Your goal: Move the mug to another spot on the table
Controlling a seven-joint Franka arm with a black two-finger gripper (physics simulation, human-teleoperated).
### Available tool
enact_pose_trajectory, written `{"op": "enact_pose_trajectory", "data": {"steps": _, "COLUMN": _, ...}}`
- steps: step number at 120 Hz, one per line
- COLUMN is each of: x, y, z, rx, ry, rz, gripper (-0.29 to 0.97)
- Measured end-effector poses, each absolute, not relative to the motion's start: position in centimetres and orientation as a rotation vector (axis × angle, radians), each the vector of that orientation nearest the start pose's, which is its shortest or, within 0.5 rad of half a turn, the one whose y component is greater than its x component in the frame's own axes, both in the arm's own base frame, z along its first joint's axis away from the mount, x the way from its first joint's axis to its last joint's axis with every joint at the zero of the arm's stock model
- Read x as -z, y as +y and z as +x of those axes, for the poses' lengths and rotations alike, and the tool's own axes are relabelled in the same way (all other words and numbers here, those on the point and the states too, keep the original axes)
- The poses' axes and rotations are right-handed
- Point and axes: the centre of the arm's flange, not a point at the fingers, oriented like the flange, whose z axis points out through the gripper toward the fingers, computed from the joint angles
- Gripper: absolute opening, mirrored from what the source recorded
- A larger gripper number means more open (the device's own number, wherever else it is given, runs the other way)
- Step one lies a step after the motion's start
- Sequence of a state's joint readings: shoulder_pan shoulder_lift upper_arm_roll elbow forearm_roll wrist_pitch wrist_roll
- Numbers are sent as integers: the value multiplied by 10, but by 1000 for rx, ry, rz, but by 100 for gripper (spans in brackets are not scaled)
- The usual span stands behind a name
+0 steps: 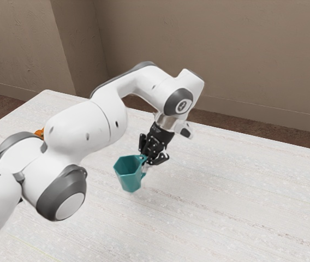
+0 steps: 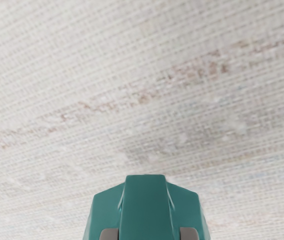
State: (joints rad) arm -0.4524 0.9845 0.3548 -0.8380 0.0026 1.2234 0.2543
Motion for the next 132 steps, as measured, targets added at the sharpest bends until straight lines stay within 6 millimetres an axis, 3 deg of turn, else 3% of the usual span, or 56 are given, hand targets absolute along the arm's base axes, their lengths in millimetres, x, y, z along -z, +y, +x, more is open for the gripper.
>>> {"op": "enact_pose_trajectory", "data": {"steps": 28, "x": -305, "y": -129, "z": 698, "rx": -862, "ry": 607, "rz": -2675, "gripper": -1}}
{"op": "enact_pose_trajectory", "data": {"steps": 76, "x": -299, "y": -79, "z": 700, "rx": -944, "ry": 649, "rz": -2648, "gripper": -1}}
{"op": "enact_pose_trajectory", "data": {"steps": 95, "x": -287, "y": -71, "z": 701, "rx": -958, "ry": 686, "rz": -2648, "gripper": -1}}
{"op": "enact_pose_trajectory", "data": {"steps": 132, "x": -260, "y": -81, "z": 701, "rx": -964, "ry": 790, "rz": -2651, "gripper": -1}}
